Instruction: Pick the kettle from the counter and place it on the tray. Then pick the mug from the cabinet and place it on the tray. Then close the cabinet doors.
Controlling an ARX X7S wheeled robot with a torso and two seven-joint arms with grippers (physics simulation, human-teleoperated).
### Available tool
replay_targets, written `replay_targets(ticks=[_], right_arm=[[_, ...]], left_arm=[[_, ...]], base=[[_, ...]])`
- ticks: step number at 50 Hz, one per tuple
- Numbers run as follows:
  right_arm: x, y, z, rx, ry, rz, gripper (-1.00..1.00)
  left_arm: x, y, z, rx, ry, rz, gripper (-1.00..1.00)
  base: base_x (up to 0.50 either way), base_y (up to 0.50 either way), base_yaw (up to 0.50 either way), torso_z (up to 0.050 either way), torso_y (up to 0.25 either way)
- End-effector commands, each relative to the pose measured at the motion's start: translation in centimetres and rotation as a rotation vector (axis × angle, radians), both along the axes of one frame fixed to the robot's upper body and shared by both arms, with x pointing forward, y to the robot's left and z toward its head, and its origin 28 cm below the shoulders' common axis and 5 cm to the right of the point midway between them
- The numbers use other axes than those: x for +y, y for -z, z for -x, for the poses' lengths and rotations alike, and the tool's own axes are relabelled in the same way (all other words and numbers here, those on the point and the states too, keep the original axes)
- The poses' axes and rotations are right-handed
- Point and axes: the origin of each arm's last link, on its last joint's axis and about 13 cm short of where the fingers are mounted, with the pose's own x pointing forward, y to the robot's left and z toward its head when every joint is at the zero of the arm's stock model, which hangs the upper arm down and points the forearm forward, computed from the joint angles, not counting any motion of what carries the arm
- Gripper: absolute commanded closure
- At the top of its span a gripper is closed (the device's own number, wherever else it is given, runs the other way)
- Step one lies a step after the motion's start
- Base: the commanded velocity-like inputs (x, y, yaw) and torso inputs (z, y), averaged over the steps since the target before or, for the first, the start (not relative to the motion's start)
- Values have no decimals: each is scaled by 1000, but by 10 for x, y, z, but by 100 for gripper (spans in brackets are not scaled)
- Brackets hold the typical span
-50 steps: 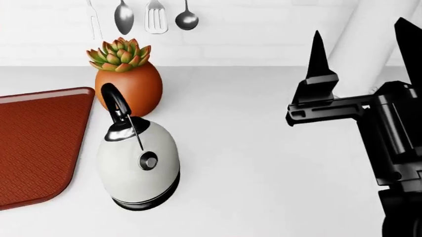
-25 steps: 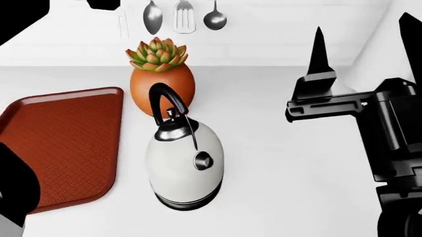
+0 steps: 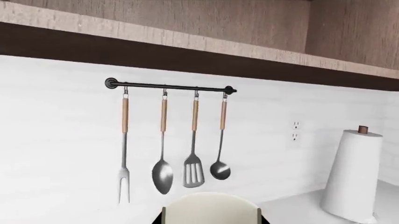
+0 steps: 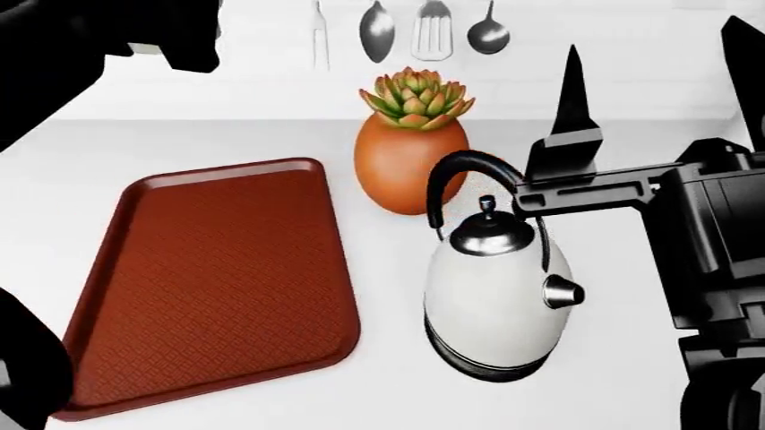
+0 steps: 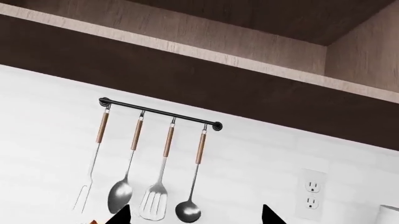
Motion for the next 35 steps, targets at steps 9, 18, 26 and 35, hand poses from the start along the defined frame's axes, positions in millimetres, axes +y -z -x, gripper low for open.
replay_targets(ticks=[9, 18, 26, 35], right_arm=[[-2, -11, 4, -31, 10, 9, -100], [-3, -19, 9, -51, 11, 8, -100], [-6, -34, 16, -64, 6, -6, -100], [-6, -42, 21, -74, 5, -2, -100]], left_arm=[[3, 8, -7, 20, -19, 7, 100], [4, 14, -12, 34, -29, 7, 100], [0, 40, -47, 79, -99, -24, 100], [-4, 79, -112, 184, -218, -44, 100]], base=[[0, 500, 0, 0, 0], [0, 500, 0, 0, 1], [0, 0, 0, 0, 0], [0, 0, 0, 0, 0]])
